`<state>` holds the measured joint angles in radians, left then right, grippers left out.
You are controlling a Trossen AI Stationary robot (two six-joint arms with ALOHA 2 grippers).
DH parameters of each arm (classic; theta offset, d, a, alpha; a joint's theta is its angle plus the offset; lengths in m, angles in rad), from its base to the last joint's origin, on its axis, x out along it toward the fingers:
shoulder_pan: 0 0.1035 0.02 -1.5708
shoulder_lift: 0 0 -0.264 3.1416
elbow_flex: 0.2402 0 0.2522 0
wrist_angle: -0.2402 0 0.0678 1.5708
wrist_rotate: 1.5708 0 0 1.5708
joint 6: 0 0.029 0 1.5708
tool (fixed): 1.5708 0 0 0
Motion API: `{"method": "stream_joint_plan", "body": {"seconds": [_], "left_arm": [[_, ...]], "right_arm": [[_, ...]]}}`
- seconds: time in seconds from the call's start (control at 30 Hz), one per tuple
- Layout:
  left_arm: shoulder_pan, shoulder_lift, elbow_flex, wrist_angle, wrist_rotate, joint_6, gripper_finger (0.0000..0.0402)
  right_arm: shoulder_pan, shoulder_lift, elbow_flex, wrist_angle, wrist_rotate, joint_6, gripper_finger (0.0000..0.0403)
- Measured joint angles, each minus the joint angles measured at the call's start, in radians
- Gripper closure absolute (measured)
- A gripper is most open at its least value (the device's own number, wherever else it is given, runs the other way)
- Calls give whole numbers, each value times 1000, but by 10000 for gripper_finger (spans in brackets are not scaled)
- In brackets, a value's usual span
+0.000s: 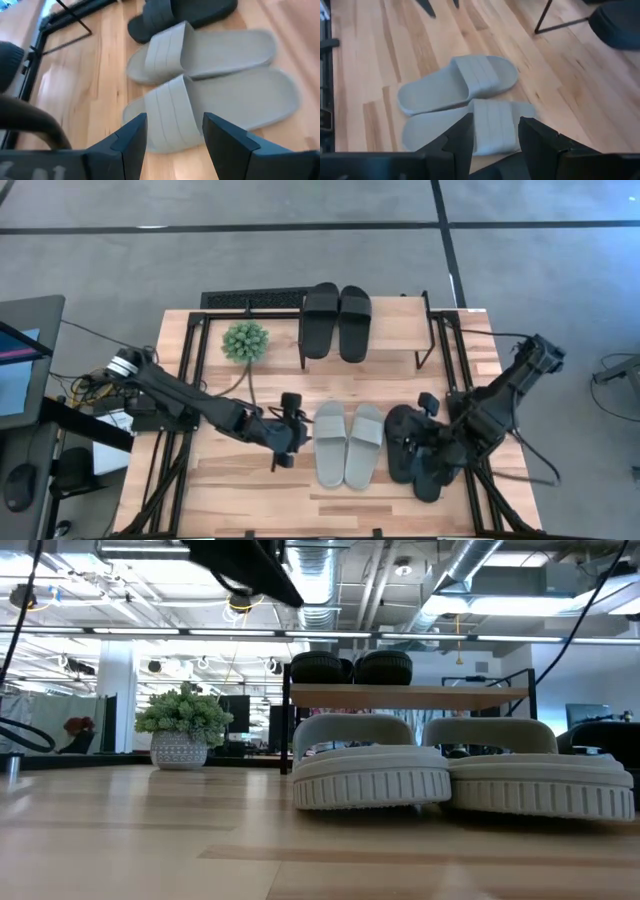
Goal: Pick and place slides into the shelf
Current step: Put the left gray slide under the shelf
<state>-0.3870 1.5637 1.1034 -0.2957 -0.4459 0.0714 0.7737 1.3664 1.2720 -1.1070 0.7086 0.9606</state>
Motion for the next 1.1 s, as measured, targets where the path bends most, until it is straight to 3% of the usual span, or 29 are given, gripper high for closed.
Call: {"method": "stream_joint_plan", "body": {"seconds": [0.43, 0.67, 0.9, 1.1], "left_arm": [[-5, 140, 2, 125, -15, 20, 221], [-34, 186, 2, 192, -89, 41, 221], [-43, 294, 122, 169, -211, -45, 221], [-23, 470, 300, 50, -194, -70, 221]], "right_arm": [[84, 173, 0, -21, 71, 305, 269], [110, 212, 0, -140, 84, 393, 270], [167, 181, 0, -380, 134, 501, 270], [241, 159, 0, -465, 160, 637, 269]]}}
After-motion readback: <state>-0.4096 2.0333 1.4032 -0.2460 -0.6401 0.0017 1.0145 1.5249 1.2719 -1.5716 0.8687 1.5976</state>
